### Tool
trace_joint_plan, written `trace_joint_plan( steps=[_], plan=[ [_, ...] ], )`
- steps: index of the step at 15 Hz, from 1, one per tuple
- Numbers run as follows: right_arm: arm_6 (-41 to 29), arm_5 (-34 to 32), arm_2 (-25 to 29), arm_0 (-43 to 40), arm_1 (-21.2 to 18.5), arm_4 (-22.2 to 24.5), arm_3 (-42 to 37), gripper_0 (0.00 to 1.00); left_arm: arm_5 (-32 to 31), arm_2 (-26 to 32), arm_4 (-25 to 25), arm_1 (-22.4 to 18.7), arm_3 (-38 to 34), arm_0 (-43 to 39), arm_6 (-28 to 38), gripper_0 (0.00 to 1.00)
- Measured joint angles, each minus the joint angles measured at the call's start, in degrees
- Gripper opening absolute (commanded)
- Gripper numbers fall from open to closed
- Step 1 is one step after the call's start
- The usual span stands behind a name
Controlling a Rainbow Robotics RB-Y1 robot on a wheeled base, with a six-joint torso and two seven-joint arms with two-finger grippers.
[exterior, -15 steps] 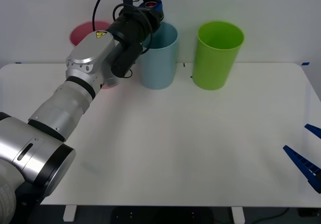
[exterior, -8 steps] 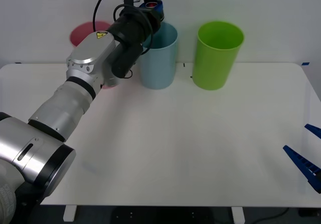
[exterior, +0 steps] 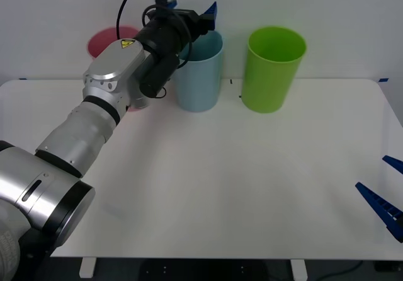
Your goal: Grasp the object on the table and drop it into the matching bin: aluminum can to the light blue bin, PET bottle to the pink bin.
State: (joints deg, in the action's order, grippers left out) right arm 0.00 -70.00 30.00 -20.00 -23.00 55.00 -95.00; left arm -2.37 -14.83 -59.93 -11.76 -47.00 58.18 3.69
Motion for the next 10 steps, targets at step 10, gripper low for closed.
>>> trace_joint_plan(
  steps=[10],
  plan=[
    [0.01,0.00,0.00,0.00,0.00,0.00,0.00,1.00,-4.41,-1.03,5.60,-2.64,-2.38,-2.90,-0.10,1.00]
  ],
)
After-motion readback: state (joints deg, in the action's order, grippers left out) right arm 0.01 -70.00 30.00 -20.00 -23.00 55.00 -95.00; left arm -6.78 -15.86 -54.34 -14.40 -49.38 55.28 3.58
